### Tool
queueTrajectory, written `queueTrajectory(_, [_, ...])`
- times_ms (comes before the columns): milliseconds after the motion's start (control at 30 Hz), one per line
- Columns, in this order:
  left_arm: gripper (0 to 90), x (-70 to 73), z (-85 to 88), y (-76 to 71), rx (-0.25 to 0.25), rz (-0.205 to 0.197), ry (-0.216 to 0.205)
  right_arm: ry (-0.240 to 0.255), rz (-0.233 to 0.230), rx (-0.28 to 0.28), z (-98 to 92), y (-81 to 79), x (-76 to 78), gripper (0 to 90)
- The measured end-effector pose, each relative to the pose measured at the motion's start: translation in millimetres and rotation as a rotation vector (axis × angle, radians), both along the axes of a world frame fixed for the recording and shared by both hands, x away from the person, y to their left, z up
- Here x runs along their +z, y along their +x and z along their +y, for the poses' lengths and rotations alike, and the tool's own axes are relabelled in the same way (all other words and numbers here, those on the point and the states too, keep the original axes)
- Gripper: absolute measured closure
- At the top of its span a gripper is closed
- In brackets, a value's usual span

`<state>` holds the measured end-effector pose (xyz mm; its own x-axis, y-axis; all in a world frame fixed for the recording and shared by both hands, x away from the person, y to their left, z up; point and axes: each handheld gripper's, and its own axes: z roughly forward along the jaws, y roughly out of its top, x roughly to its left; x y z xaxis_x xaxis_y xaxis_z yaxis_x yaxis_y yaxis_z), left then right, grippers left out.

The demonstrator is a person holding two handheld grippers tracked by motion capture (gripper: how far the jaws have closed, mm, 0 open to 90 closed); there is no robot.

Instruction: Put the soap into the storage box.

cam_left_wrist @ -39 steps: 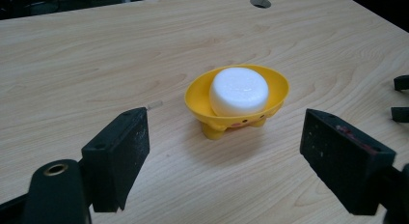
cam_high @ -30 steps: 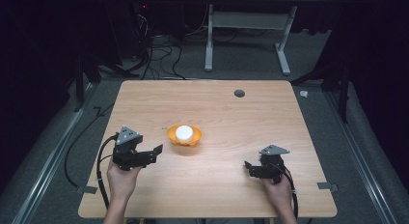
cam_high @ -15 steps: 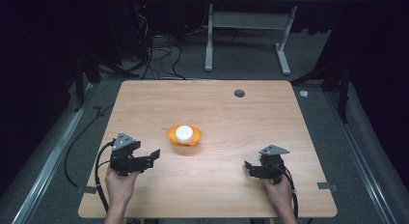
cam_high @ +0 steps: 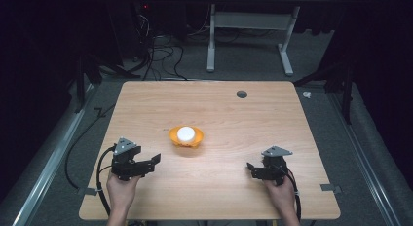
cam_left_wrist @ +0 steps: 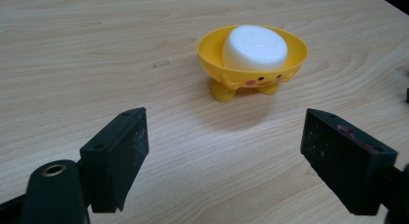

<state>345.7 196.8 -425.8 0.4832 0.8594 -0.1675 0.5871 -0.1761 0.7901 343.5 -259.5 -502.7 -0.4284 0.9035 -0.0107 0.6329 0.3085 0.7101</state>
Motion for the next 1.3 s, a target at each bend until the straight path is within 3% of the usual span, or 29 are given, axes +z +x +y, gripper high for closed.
queueTrajectory(400, [17.9, -14.1, 0.4, 1.3, 0.015, 0.026, 0.007, 0.000, 0.000, 0.000, 0.0, 0.0, 0.0, 20.9])
queueTrajectory(1300, [18.1, -44.0, -8.2, 6.5, 0.040, 0.069, 0.072, 0.000, 0.000, 0.000, 0.0, 0.0, 0.0, 20.9])
